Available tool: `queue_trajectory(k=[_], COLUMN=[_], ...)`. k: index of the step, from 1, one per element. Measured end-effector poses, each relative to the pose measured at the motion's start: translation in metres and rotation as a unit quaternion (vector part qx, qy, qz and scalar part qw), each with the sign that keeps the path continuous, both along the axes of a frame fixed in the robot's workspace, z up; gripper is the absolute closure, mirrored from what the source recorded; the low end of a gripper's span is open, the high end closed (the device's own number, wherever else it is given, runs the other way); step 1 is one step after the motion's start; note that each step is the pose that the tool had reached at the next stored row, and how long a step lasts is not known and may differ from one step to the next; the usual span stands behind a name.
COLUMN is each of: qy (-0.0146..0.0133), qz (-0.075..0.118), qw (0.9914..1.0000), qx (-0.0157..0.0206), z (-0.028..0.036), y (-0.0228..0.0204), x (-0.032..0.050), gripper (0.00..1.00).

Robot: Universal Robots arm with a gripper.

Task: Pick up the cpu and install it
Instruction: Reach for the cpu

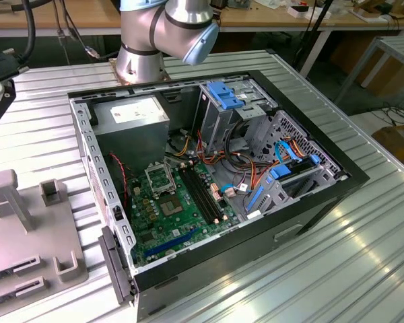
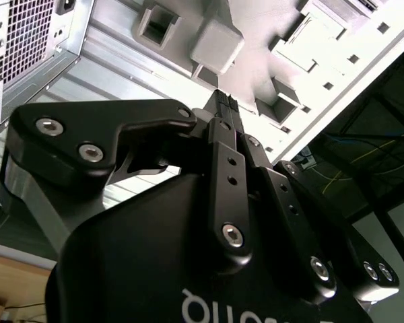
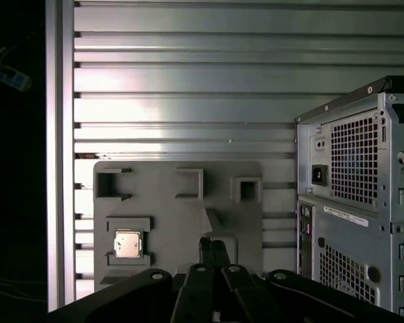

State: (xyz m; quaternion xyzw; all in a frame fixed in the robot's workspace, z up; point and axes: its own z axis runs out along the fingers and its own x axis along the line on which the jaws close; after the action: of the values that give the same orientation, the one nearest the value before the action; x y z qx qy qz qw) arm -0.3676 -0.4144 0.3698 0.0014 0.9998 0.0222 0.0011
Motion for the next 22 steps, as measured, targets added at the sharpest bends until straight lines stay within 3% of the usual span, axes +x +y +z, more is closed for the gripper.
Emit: queue_trajectory(k=[22], qy=[0.0027], qz=[0.001], qw=[1.00000], qx=[0.0000], z=[-0.0048], y=[-0.0069], x=[-0.0233], gripper=[0.89])
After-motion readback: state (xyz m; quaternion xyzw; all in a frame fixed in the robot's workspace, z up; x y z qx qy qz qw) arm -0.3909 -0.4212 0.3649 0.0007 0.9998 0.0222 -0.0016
